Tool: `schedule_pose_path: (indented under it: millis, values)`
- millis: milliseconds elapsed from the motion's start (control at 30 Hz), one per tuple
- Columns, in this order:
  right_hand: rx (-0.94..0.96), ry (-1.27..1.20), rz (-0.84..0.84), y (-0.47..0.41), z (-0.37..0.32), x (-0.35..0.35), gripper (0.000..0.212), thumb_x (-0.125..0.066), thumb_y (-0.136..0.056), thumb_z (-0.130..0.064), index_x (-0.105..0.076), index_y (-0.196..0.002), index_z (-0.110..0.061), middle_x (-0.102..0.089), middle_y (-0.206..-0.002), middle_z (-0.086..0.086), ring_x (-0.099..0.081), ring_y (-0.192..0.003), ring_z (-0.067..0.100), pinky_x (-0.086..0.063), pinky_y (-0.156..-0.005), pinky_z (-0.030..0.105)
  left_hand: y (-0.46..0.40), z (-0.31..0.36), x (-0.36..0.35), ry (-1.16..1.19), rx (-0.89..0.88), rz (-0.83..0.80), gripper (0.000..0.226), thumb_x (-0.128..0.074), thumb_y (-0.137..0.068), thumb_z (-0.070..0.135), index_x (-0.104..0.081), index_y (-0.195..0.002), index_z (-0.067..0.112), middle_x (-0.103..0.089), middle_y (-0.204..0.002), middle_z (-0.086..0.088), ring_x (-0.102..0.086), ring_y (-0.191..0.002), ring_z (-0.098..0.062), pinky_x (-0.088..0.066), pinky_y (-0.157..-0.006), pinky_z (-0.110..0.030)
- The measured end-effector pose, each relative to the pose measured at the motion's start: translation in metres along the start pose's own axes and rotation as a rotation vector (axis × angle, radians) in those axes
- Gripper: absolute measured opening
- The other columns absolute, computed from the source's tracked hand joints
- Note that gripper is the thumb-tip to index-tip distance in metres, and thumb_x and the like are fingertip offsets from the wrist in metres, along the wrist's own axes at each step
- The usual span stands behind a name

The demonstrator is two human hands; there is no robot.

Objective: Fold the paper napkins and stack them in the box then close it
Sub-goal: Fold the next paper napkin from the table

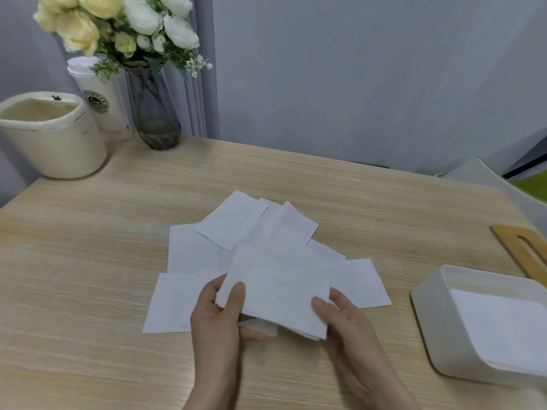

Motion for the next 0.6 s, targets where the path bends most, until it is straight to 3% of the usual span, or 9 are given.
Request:
schedule_pose_path:
  millis: [100, 233, 333, 433, 500, 600]
  values:
    - [0.085, 0.05, 0.053, 0.0, -0.002, -0.003, 0.035, -0.06, -0.086, -0.008, -0.059, -0.121, -0.009, -0.07, -0.115, 0.009, -0.066, -0.108, 0.025, -0.051, -0.092, 0.041, 0.005, -0.004, -0.006, -0.013, 0.043, -0.095, 0.014, -0.065, -0.091, 0.013, -0.069, -0.098, 0.025, -0.074, -0.091, -0.005, -0.07, -0.072, -0.024, -0.054, -0.043, -0.031]
    - [0.142, 0.252, 0.039, -0.001, -0.017, -0.001, 0.029, -0.051, -0.094, -0.002, -0.057, -0.12, -0.012, -0.071, -0.113, 0.003, -0.067, -0.106, 0.018, -0.055, -0.087, 0.028, 0.003, -0.001, -0.003, -0.077, 0.044, -0.167, 0.031, -0.065, -0.091, 0.009, -0.06, -0.115, 0.029, -0.072, -0.107, 0.006, -0.07, -0.084, -0.024, -0.05, -0.04, -0.03]
    - [0.157, 0.376, 0.001, -0.002, -0.019, -0.005, 0.03, -0.05, -0.095, -0.003, -0.056, -0.123, -0.015, -0.07, -0.116, -0.003, -0.065, -0.108, 0.012, -0.051, -0.09, 0.028, 0.006, 0.002, -0.007, -0.1, 0.036, -0.209, 0.034, -0.065, -0.092, 0.012, -0.056, -0.121, 0.028, -0.072, -0.106, 0.005, -0.069, -0.073, -0.032, -0.048, -0.037, -0.029]
    - [0.163, 0.412, 0.011, 0.0, -0.016, -0.009, 0.033, -0.052, -0.096, -0.008, -0.053, -0.125, -0.021, -0.069, -0.114, -0.008, -0.065, -0.103, 0.008, -0.049, -0.08, 0.024, 0.009, 0.002, -0.011, -0.089, 0.01, -0.192, 0.036, -0.058, -0.095, 0.005, -0.057, -0.119, 0.031, -0.071, -0.108, 0.002, -0.067, -0.068, -0.04, -0.046, -0.034, -0.029]
    - [0.191, 0.417, 0.065, 0.002, -0.018, -0.005, 0.037, -0.054, -0.094, -0.009, -0.051, -0.125, -0.029, -0.069, -0.111, -0.012, -0.064, -0.104, 0.005, -0.048, -0.078, 0.021, 0.008, 0.003, -0.011, -0.086, -0.015, -0.164, 0.041, -0.056, -0.095, 0.004, -0.055, -0.121, 0.036, -0.071, -0.109, 0.003, -0.063, -0.055, -0.036, -0.045, -0.034, -0.029]
    - [0.263, 0.392, 0.111, 0.007, -0.028, 0.002, 0.058, -0.054, -0.093, -0.002, -0.043, -0.131, -0.044, -0.067, -0.08, -0.015, -0.061, -0.071, 0.002, -0.047, -0.059, 0.018, 0.009, 0.009, -0.012, -0.117, -0.072, -0.182, 0.059, -0.056, -0.095, 0.004, -0.046, -0.132, 0.05, -0.071, -0.105, 0.01, -0.059, -0.044, -0.028, -0.047, -0.036, -0.03]
Point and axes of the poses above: each hand's wrist, its own y-axis away from the middle knuckle, its own x-axis out of the back of the hand, z = x × y, the point moved 4 cm from there along -y, towards the middle knuckle
